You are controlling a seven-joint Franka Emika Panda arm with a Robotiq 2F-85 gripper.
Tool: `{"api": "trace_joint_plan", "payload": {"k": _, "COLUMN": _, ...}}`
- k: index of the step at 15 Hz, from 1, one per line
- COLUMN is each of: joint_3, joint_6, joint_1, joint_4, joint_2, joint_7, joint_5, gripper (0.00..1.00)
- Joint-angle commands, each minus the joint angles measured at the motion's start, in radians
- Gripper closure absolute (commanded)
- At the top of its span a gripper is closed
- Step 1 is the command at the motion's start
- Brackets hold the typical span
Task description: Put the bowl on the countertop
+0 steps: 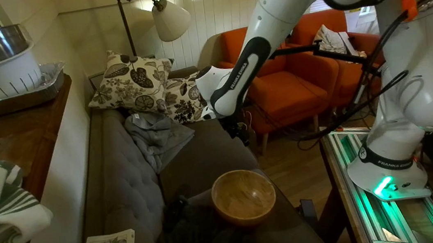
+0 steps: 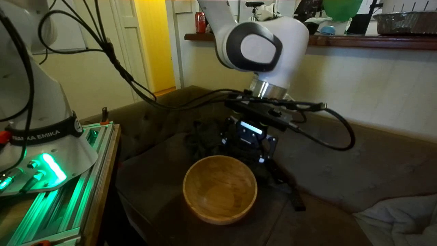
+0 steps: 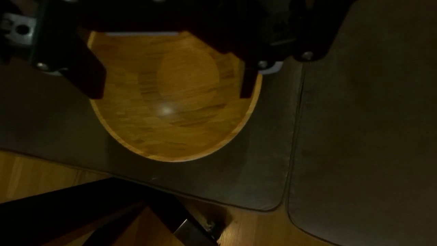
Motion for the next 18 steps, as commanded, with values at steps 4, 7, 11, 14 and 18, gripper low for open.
{"api": "trace_joint_plan", "payload": {"k": 4, "joint_3": 0.015, "joint_6": -0.131, "joint_1": -0.009, "joint_4": 0.387, "joint_2": 0.409, "joint_7": 0.345, "joint_5": -0.081, "gripper": 0.0}}
{"api": "trace_joint_plan", "payload": {"k": 7, "joint_3": 0.055, "joint_6": -0.17, "joint_1": -0.045, "joint_4": 0.361, "joint_2": 0.395, "joint_7": 0.343, "joint_5": -0.095, "gripper": 0.0}}
{"api": "trace_joint_plan", "payload": {"k": 11, "joint_3": 0.064, "joint_6": -0.23, "joint_1": -0.048, "joint_4": 0.444, "joint_2": 0.46, "joint_7": 0.363, "joint_5": -0.096, "gripper": 0.0}}
{"api": "trace_joint_plan", "payload": {"k": 14, "joint_3": 0.104, "joint_6": -0.082, "joint_1": -0.072, "joint_4": 0.413, "joint_2": 0.47, "joint_7": 0.414, "joint_5": -0.044, "gripper": 0.0}}
{"api": "trace_joint_plan", "payload": {"k": 18, "joint_3": 0.163, "joint_6": 0.146, "joint_1": -0.108, "joint_4": 0.354, "joint_2": 0.485, "joint_7": 0.524, "joint_5": 0.017, "gripper": 0.0}}
